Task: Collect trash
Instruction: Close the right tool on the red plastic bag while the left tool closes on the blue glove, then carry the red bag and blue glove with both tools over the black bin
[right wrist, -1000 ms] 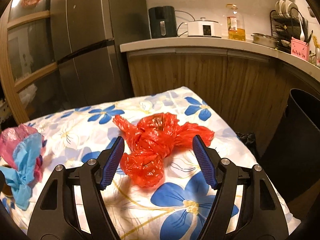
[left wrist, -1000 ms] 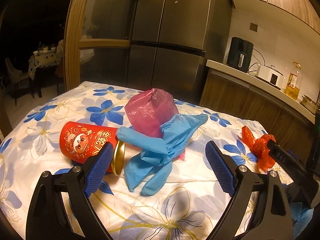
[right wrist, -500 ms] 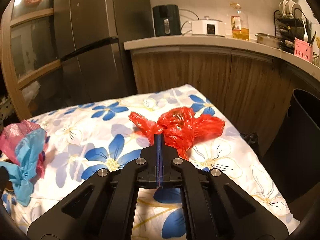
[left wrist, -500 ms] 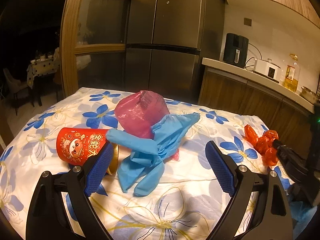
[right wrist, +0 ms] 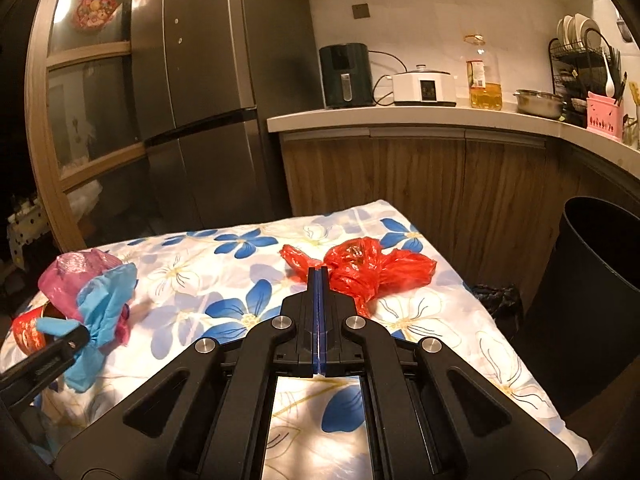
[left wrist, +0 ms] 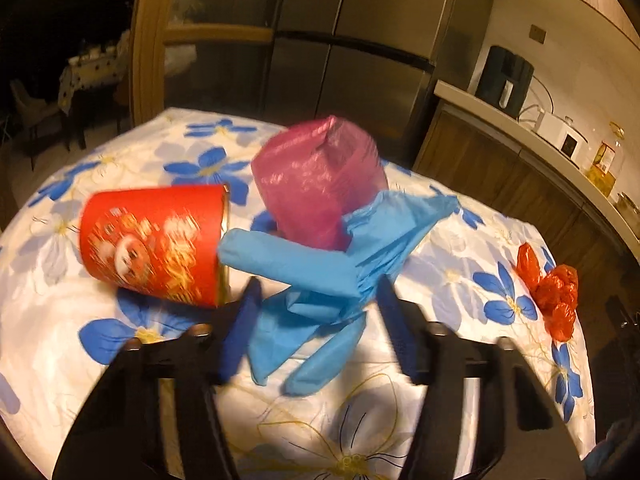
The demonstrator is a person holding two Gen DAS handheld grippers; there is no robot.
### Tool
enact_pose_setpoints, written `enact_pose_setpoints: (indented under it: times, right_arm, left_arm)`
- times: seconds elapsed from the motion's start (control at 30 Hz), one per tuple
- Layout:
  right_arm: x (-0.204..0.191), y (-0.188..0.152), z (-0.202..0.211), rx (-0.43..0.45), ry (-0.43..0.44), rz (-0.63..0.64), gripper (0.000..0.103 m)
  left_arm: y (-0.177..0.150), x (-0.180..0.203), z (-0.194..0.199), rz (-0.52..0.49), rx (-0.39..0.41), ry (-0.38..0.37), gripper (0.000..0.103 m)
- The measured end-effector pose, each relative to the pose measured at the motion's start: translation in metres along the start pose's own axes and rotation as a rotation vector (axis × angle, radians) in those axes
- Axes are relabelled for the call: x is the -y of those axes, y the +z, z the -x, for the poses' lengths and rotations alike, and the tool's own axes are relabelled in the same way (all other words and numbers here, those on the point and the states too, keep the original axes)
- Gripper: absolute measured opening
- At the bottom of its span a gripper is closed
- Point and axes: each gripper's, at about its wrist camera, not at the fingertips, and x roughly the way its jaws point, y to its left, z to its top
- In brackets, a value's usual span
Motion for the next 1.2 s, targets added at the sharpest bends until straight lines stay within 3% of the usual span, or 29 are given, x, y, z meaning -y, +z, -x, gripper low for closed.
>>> enact_pose_setpoints:
  times: [0.03, 0.13, 0.3, 0.37, 0.4, 0.43, 0.47, 0.67, 0.87, 0.97, 1.03, 1.07, 1.2]
  right_arm:
    - [0.001, 0.0, 0.001, 0.001, 0.002, -0.002, 0.0]
    - [0.005, 0.0, 0.004, 0.004, -0.002, -0.003, 0.0]
    - [0.013, 0.0, 0.0, -0.018, 0.003, -0.023, 0.002]
    - [0.016, 0.0, -0.004, -0.041, 0.004, -0.025, 0.021]
    - [0.017, -0.001, -0.006, -0.046, 0.008, -0.035, 0.051]
    - [0.018, -0.001, -0.006, -0.042, 0.011, -0.048, 0.07]
    - [0.019, -0.002, -0.007, -0.033, 0.012, -0.059, 0.071]
    - [0.009, -0.005, -0.033, -0.082, -0.036, -0.004, 0.071]
    - [0.009, -0.007, -0.059, -0.154, -0.07, -0.022, 0.064]
    - [0.013, -0.012, -0.073, -0.213, -0.084, -0.034, 0.05]
    - [0.016, -0.015, -0.079, -0.243, -0.082, -0.049, 0.031]
    - [0.017, -0.016, -0.08, -0.251, -0.075, -0.053, 0.027]
    - [0.017, -0.011, -0.069, -0.212, -0.048, -0.052, 0.012]
  left_arm:
    - [0.0, -0.001, -0.003, 0.005, -0.015, -0.009, 0.034]
    - [-0.001, -0.005, -0.005, 0.025, -0.027, -0.038, 0.014]
    - [-0.005, -0.005, 0.011, 0.029, 0.001, -0.09, 0.004]
    - [-0.006, -0.006, 0.024, 0.026, 0.032, -0.112, 0.004]
    - [-0.006, -0.006, 0.029, 0.026, 0.041, -0.12, 0.003]
    - [-0.007, -0.007, 0.036, 0.028, 0.052, -0.136, 0.003]
    - [-0.008, -0.008, 0.043, 0.029, 0.063, -0.149, 0.003]
    - [-0.011, -0.004, 0.081, -0.007, 0.153, -0.212, 0.003]
    - [-0.004, -0.001, 0.106, -0.027, 0.221, -0.247, 0.003]
    - [-0.002, 0.0, 0.111, -0.033, 0.241, -0.251, 0.003]
    - [0.0, 0.0, 0.113, -0.036, 0.253, -0.25, 0.003]
    - [0.0, 0.0, 0.113, -0.035, 0.255, -0.252, 0.003]
    - [0.0, 0.0, 0.112, -0.033, 0.247, -0.261, 0.003]
